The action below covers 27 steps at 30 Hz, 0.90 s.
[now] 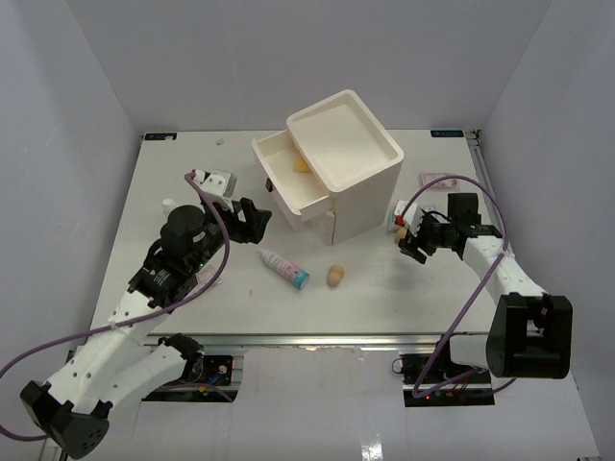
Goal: Organize the makeup
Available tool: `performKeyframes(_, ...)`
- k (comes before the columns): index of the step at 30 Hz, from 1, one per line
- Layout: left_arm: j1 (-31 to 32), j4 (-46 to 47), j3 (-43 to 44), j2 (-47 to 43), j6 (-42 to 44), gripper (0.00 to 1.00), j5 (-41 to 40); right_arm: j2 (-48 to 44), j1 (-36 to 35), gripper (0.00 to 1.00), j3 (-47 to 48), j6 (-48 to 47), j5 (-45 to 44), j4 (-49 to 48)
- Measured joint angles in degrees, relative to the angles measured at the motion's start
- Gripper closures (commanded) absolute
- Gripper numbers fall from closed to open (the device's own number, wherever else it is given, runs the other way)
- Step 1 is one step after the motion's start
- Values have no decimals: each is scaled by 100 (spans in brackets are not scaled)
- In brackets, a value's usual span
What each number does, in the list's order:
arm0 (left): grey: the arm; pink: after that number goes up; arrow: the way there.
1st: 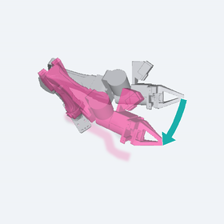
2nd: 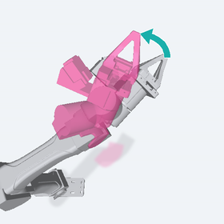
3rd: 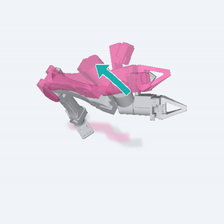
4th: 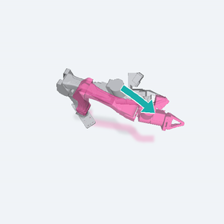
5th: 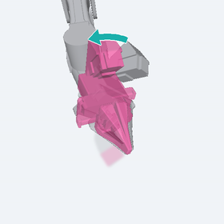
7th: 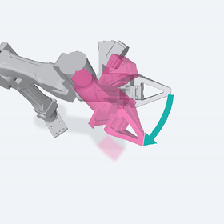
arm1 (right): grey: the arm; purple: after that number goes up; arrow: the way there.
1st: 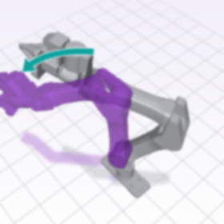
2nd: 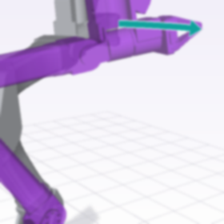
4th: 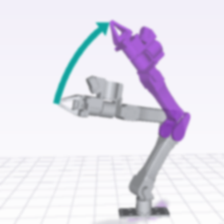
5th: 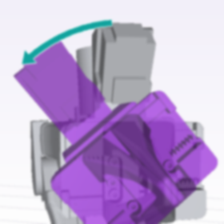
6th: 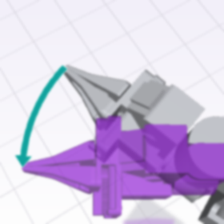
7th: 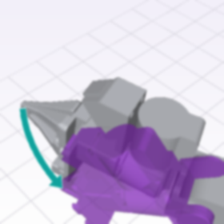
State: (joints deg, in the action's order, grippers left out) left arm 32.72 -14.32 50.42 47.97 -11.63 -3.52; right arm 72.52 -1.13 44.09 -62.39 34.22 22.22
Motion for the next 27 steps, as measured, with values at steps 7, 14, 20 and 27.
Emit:
performKeyframes(7,-3,229,-871,-855,220,19,-48,875,0,32,241,-185,-621,60)
performKeyframes(14,-3,264,-934,-959,324,19,-30,1378,0,35,470,2,-938,-126)
performKeyframes(20,-3,279,-934,-1014,332,19,18,1859,-2,39,648,99,-1059,-274)
performKeyframes(27,-36,281,-934,-1017,351,19,106,2095,-31,66,729,219,-1163,-506)
